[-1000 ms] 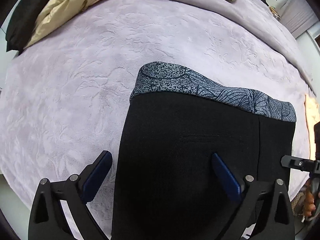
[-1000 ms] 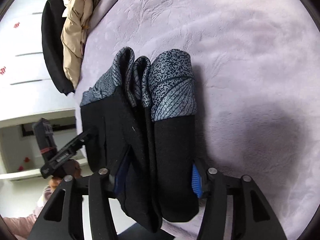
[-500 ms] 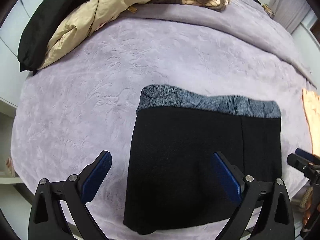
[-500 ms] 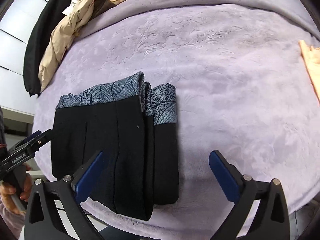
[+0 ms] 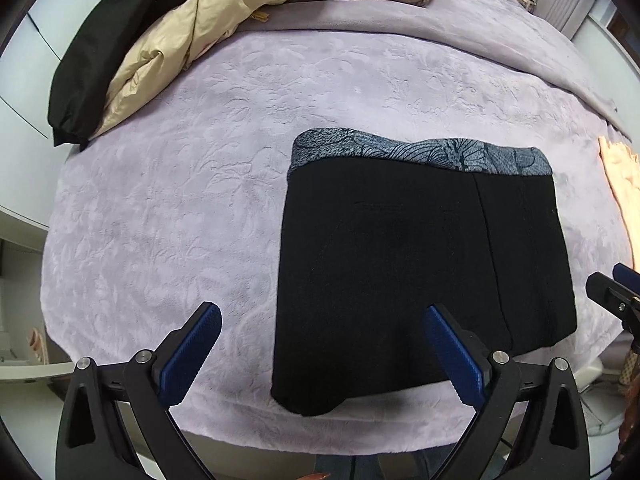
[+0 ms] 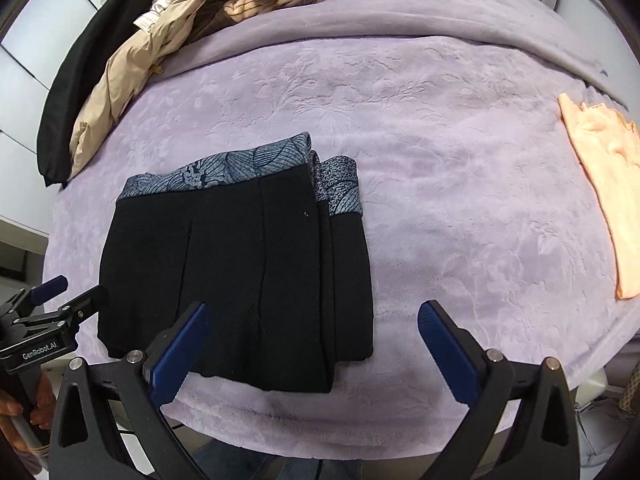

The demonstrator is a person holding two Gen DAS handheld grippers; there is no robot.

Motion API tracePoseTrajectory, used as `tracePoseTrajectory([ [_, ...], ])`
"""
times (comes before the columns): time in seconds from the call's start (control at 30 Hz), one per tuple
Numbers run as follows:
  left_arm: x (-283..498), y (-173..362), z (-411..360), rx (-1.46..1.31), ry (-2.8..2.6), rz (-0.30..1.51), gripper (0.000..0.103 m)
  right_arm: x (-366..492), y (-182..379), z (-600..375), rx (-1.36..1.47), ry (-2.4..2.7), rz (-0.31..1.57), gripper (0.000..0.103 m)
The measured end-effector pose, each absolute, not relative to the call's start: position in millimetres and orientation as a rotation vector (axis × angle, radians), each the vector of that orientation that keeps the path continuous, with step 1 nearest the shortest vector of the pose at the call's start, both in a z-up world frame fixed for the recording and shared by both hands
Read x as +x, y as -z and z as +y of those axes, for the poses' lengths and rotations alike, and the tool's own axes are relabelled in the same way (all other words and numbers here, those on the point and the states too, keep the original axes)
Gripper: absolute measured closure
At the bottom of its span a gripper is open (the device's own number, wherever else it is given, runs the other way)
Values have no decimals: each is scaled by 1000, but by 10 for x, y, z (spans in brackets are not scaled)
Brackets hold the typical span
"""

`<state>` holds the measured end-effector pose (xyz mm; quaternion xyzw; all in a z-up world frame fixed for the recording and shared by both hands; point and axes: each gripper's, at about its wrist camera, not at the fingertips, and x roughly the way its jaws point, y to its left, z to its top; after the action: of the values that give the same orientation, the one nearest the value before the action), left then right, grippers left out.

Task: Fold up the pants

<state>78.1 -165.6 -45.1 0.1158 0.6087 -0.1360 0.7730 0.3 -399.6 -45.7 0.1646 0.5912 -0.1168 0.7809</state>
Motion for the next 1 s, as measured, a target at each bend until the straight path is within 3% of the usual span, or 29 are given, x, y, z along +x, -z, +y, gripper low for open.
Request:
tracePoseTrajectory([
  [1.0,364,90,-1568,266,299,1271,2,-288,150,-3488,343,280,1318,0],
])
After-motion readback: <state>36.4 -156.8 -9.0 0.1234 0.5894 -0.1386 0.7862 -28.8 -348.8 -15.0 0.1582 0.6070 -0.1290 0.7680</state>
